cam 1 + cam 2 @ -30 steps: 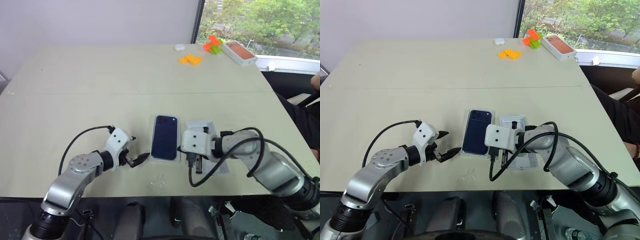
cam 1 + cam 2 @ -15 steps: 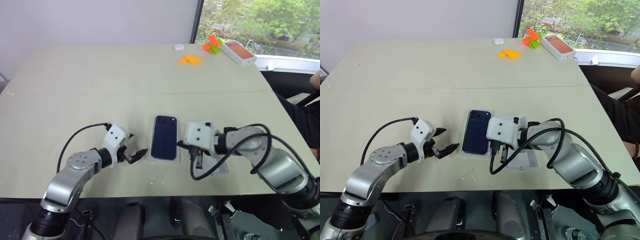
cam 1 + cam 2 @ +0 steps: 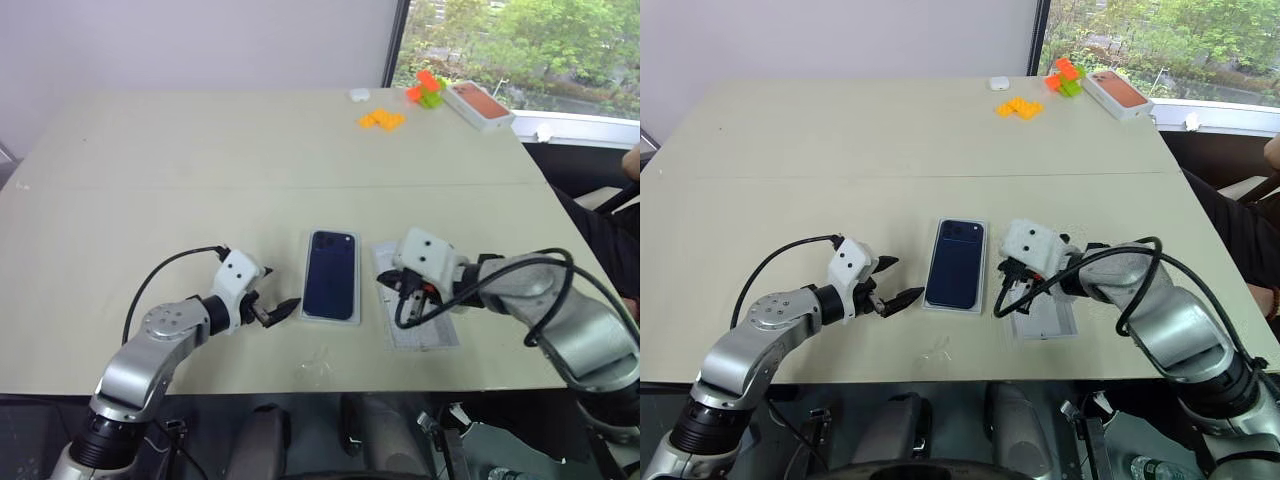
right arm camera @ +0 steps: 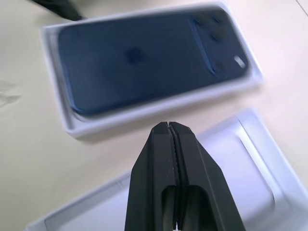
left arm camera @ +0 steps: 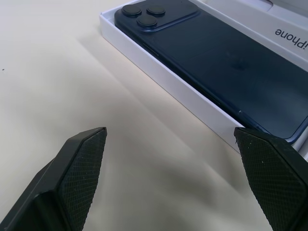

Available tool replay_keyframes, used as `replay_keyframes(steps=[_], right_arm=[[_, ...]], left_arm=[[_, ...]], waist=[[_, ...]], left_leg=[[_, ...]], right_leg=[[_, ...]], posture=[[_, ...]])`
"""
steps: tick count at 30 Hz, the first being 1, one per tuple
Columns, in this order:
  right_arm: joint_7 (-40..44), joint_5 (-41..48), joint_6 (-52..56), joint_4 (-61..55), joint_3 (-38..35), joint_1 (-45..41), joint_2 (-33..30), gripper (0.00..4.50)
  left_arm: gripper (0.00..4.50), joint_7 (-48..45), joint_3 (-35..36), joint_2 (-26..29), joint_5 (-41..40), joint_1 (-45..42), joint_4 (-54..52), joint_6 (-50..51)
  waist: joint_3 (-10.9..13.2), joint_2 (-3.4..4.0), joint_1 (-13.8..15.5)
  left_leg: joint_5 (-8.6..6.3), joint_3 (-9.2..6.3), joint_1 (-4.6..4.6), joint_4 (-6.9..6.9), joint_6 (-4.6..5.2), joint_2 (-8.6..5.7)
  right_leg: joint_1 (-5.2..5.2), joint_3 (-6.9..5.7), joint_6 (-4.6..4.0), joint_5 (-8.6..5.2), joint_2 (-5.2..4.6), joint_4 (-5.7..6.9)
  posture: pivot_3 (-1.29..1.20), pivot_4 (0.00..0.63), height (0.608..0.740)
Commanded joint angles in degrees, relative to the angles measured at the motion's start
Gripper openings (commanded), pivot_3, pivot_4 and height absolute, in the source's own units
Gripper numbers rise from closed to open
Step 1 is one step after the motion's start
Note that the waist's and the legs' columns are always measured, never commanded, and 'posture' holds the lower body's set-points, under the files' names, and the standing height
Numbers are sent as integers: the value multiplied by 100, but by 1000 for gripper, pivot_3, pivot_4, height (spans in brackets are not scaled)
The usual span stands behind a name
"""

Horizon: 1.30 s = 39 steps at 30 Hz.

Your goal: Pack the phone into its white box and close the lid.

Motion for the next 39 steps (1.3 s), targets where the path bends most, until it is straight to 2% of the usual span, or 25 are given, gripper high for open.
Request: replay_keyframes(steps=[1, 2, 8, 12, 19, 27, 39], right_arm=[[37, 520, 446, -429, -510, -7, 30, 529], [47, 638, 550, -485, -598, 10, 16, 765], [-709, 820, 1790, -459, -781, -328, 528, 3681], [-1260, 931, 2757, -279, -788, -633, 1012, 3681], [-2119, 1421, 2770, 76, -768, -583, 1137, 3681], [-3417, 2489, 2770, 388, -1001, -370, 1471, 3681], [-5176, 4328, 2770, 813, -981, -380, 1204, 3681]], left_arm=[[4500, -22, -35, -14, 71, -6, -58, -219], [4500, -22, -72, -24, 100, 5, -30, -259], [4500, -65, -237, -65, 237, -30, 98, -443], [4500, -170, -512, -23, 499, -161, 326, -732], [4500, -167, -431, -202, 431, -169, 392, -766], [4500, -494, -16, -58, 47, -20, 225, -781], [4500, -1570, 11, 527, -264, 318, -84, -1438]], waist=[[0, 0, 0], [0, 0, 0], [-1, 0, -6], [-2, 1, -4], [-2, 1, -5], [-2, 1, -19], [-2, 2, -21]], left_leg=[[0, 0, 0, 0, 0, 0], [0, 0, 0, 0, 0, 0], [0, 3, 5, 1, 0, 0], [0, 1, 5, 0, 0, 1], [-1, 3, -3, 0, 3, -1], [-4, 1, -2, -1, 7, 2], [-6, 3, -8, 0, 10, 8]], right_leg=[[0, 0, 0, 0, 0, 0], [0, -1, 0, 0, 1, 0], [2, 2, 0, -1, 1, 1], [2, 1, -1, 0, 3, 3], [1, 3, 4, 5, -6, -2], [-1, 2, 13, 9, 1, 0], [-4, 4, 0, 0, 2, -3]], posture=[[0, 150, 740], [0, 150, 740], [0, 150, 740], [0, 150, 740], [0, 150, 740], [0, 150, 740], [0, 150, 740]])
